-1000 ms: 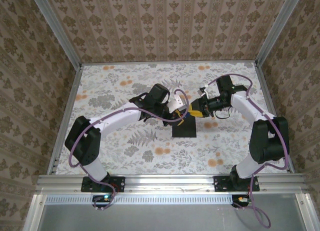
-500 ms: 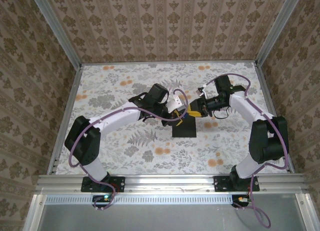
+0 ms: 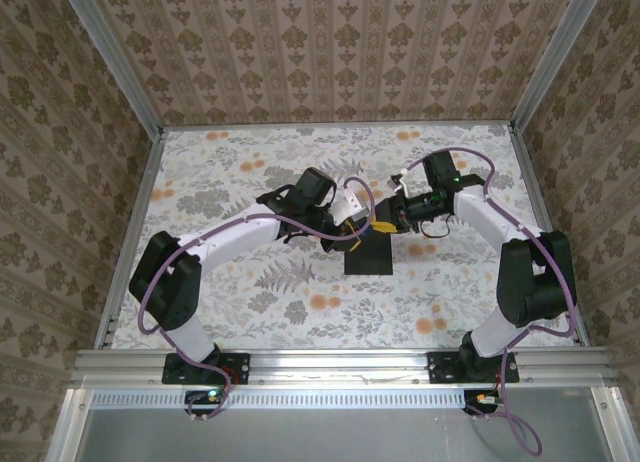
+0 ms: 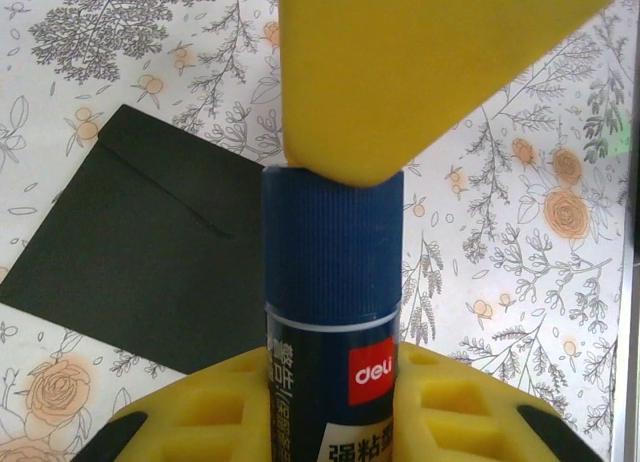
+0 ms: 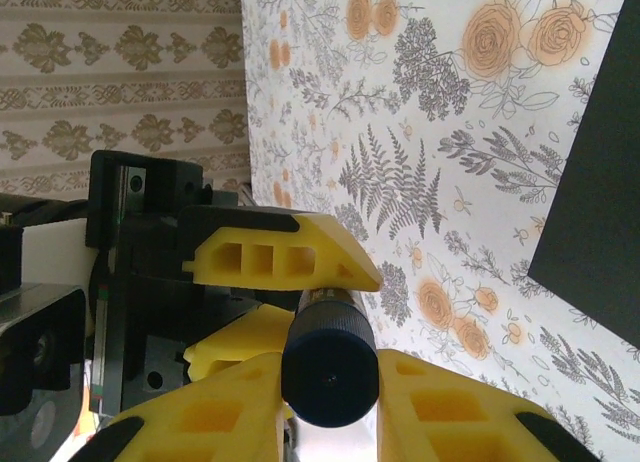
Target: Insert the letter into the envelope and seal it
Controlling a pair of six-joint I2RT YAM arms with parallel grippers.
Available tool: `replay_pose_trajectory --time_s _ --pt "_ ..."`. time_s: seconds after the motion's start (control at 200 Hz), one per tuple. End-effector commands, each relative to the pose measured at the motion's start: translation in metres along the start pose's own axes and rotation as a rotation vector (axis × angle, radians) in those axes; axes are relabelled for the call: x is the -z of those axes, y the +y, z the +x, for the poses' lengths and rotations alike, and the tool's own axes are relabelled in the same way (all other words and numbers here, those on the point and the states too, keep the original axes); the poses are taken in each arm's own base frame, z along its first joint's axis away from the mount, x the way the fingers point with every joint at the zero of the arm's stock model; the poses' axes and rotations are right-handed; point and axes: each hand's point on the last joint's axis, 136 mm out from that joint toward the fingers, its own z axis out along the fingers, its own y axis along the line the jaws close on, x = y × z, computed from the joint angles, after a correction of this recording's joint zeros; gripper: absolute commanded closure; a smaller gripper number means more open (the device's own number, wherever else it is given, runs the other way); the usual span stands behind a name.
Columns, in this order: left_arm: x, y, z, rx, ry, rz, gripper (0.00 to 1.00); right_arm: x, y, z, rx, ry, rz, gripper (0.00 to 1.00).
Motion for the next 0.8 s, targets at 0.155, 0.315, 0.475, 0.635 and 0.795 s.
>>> replay_pose_trajectory --time_s 0.155,0.315,0.475,0.635,0.795 --pt "0.007 0.001 -0.042 -0.066 -0.143 -0.029 1.0 -0.03 0.01 0.022 -0.023 0.102 -0.05 0.74" --pt "0.008 0.003 -0.043 -0.063 -0.147 -0.039 1.0 -0.036 0.009 0.023 -0.018 0.105 -0.055 0.74" --pt "0.009 0.005 -0.043 -0.055 -0.15 -0.043 1.0 -0.038 0.008 0.023 -0.017 0.104 -0.055 0.74" --pt "0.008 0.006 -0.036 -0.042 -0.14 -0.042 1.0 -0.036 0.008 0.021 -0.01 0.104 -0.042 0.74" --pt "0.009 0.007 -0.025 -0.026 -0.124 -0.04 1.0 -0.028 0.006 0.017 -0.02 0.09 -0.031 0.74"
